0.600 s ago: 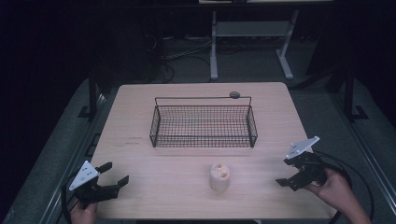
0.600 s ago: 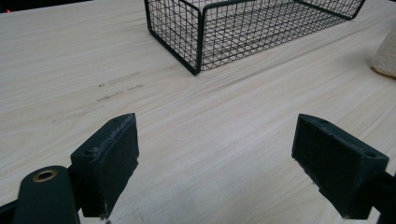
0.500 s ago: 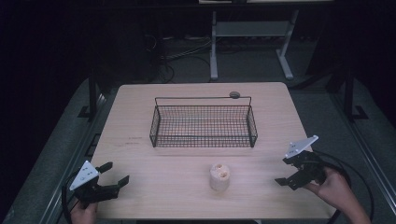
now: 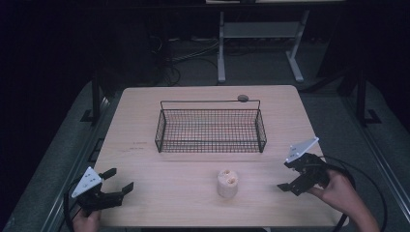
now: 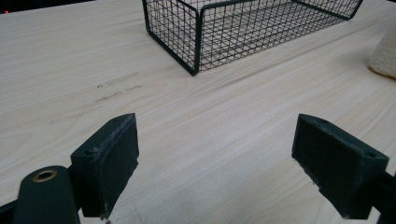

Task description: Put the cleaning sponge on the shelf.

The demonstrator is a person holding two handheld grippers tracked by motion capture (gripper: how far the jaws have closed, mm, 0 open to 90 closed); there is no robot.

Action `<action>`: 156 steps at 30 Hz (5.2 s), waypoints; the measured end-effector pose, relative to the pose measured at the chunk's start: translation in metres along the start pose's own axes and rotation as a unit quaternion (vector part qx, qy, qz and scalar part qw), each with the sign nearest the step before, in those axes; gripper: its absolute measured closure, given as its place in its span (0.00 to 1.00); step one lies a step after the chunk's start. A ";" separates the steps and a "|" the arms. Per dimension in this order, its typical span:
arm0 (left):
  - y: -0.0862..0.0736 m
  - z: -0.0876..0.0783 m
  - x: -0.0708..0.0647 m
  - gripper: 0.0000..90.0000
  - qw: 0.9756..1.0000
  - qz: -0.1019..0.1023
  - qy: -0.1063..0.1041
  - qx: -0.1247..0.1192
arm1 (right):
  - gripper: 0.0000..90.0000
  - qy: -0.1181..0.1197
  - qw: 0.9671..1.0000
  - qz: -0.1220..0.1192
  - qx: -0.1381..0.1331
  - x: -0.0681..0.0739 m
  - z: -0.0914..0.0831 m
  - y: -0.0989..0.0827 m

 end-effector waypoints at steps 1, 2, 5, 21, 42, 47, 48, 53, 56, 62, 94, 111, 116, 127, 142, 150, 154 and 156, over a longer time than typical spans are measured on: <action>0.000 0.000 0.000 0.16 1.000 -0.001 0.000 -0.001 | 0.18 0.002 1.000 -0.006 0.004 0.001 0.001 0.005; 0.000 0.000 0.000 0.15 1.000 -0.001 0.000 -0.001 | 0.18 0.002 1.000 -0.006 0.004 0.001 0.001 0.005; 0.000 0.000 0.001 0.15 1.000 -0.001 0.000 -0.001 | 0.18 0.009 1.000 -0.011 0.007 0.004 0.004 0.012; 0.000 0.000 0.001 0.15 1.000 0.001 0.000 -0.001 | 0.18 0.026 0.999 -0.039 0.024 0.011 0.013 0.036; 0.001 -0.001 0.001 0.15 1.000 -0.001 0.001 -0.004 | 0.18 0.042 0.996 -0.063 0.042 0.021 0.021 0.059; 0.001 -0.001 0.001 0.15 1.000 -0.002 0.002 -0.006 | 0.18 0.047 0.995 -0.072 0.045 0.025 0.025 0.067; 0.001 -0.001 0.001 0.15 1.000 -0.002 0.002 -0.006 | 0.18 0.047 0.995 -0.072 0.045 0.025 0.025 0.067; 0.001 -0.001 0.001 0.15 1.000 -0.001 0.002 -0.006 | 0.18 0.056 0.994 -0.086 0.048 0.031 0.030 0.079; 0.001 -0.001 0.001 0.15 1.000 -0.002 0.003 -0.006 | 0.18 0.062 0.993 -0.089 0.048 0.034 0.032 0.082; 0.001 -0.001 0.001 0.16 1.000 -0.002 0.002 -0.006 | 0.18 0.074 0.991 -0.103 0.051 0.043 0.041 0.091; 0.001 -0.002 0.001 0.15 1.000 -0.005 0.005 -0.010 | 0.18 0.098 0.983 -0.135 0.071 0.063 0.063 0.122; 0.002 -0.003 0.002 0.15 1.000 -0.004 0.005 -0.010 | 0.22 0.102 0.980 -0.143 0.095 0.064 0.077 0.130; 0.002 -0.003 0.002 0.15 1.000 -0.005 0.005 -0.010 | 0.25 0.102 0.979 -0.146 0.098 0.064 0.080 0.130; 0.002 -0.003 0.002 0.15 1.000 -0.004 0.005 -0.011 | 0.31 0.101 0.979 -0.146 0.100 0.064 0.078 0.129; 0.002 -0.003 0.002 0.16 1.000 -0.004 0.006 -0.010 | 0.31 0.100 0.981 -0.147 0.078 0.062 0.066 0.134; 0.002 -0.003 0.002 0.15 1.000 -0.003 0.006 -0.011 | 0.31 0.099 0.981 -0.151 0.071 0.061 0.057 0.141; 0.002 -0.003 0.002 0.15 1.000 -0.003 0.006 -0.011 | 0.31 0.098 0.981 -0.152 0.071 0.060 0.054 0.144; 0.002 -0.003 0.002 0.15 1.000 -0.003 0.007 -0.011 | 0.31 0.096 0.981 -0.153 0.070 0.059 0.052 0.147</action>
Point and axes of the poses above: each handheld gripper's, and its own axes: z roughly forward along the jaws, y roughly out of its top, x roughly to its left, the point moved 4 cm from there along z, roughly forward along the jaws, and after that the axes turned 3 degrees about z, right-handed, at the moved point
